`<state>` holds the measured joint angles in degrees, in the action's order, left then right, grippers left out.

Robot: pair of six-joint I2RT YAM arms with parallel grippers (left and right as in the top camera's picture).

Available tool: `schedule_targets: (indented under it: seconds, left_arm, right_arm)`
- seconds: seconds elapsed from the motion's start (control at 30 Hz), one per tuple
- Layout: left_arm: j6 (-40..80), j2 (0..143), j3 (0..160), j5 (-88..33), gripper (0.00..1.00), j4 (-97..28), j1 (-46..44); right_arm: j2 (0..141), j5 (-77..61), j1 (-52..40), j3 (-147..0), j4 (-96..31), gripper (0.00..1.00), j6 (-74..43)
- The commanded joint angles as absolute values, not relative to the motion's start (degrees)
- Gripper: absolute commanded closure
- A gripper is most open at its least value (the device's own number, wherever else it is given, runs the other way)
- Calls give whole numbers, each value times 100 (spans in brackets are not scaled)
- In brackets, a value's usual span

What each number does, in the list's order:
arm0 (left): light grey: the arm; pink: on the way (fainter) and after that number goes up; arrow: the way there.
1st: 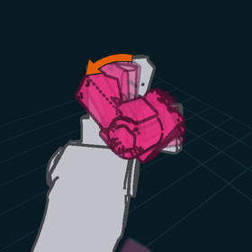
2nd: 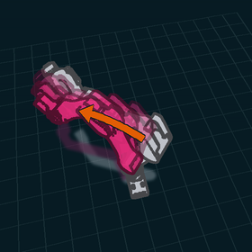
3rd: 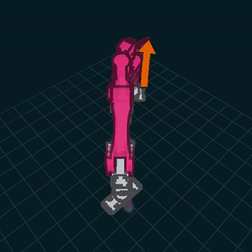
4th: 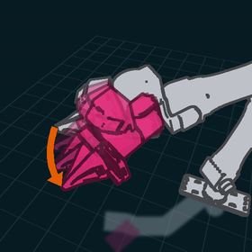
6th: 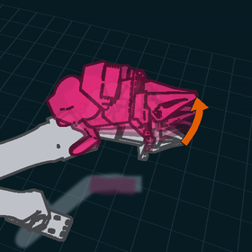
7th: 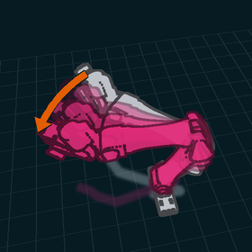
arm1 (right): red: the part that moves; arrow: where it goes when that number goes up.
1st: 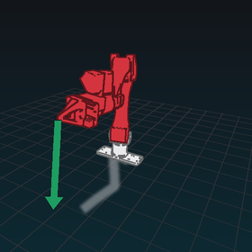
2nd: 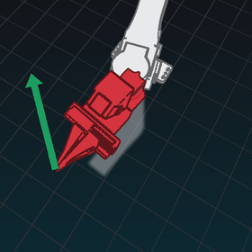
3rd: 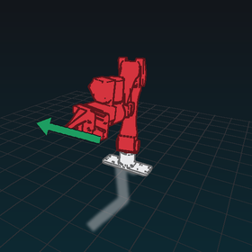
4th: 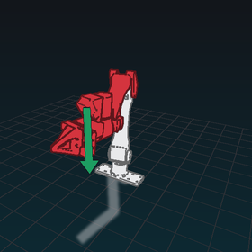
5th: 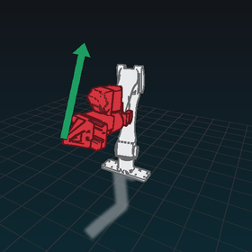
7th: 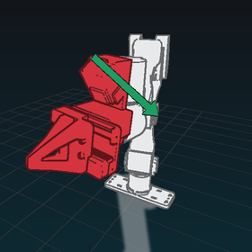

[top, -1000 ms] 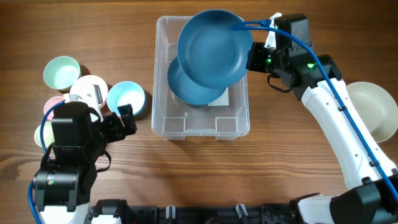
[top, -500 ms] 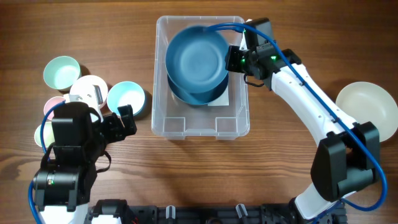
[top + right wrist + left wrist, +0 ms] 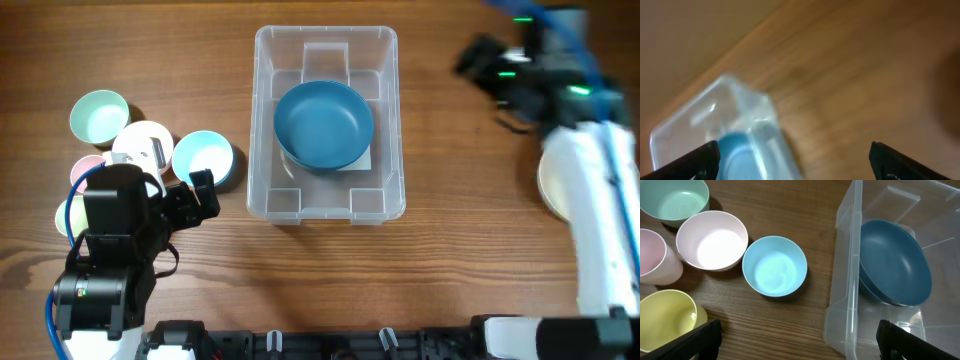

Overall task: Pack container
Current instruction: 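Lift the second teal plate and stack it in the bin, then grasp the rim of the cream plate with the right gripper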

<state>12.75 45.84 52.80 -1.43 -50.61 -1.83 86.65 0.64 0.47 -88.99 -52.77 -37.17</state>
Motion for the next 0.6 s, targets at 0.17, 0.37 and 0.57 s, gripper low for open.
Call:
schedule_targets:
  seconds: [0.17, 0.37, 0.57]
  left_arm:
    - [1288, 4735, 5384, -193, 0, -5046, -209]
    - [1291, 4877, 5384, -193, 0, -5043, -209]
    - [1291, 4875, 5384, -193, 0, -5043, -209]
  right_arm:
    - [8809, 294, 3402, -8853, -7000, 0, -4198]
    - [9153, 30, 4303, -8248, -6978, 0, -4086]
    - [9406, -27, 4427, -6606, -5618, 0, -4060]
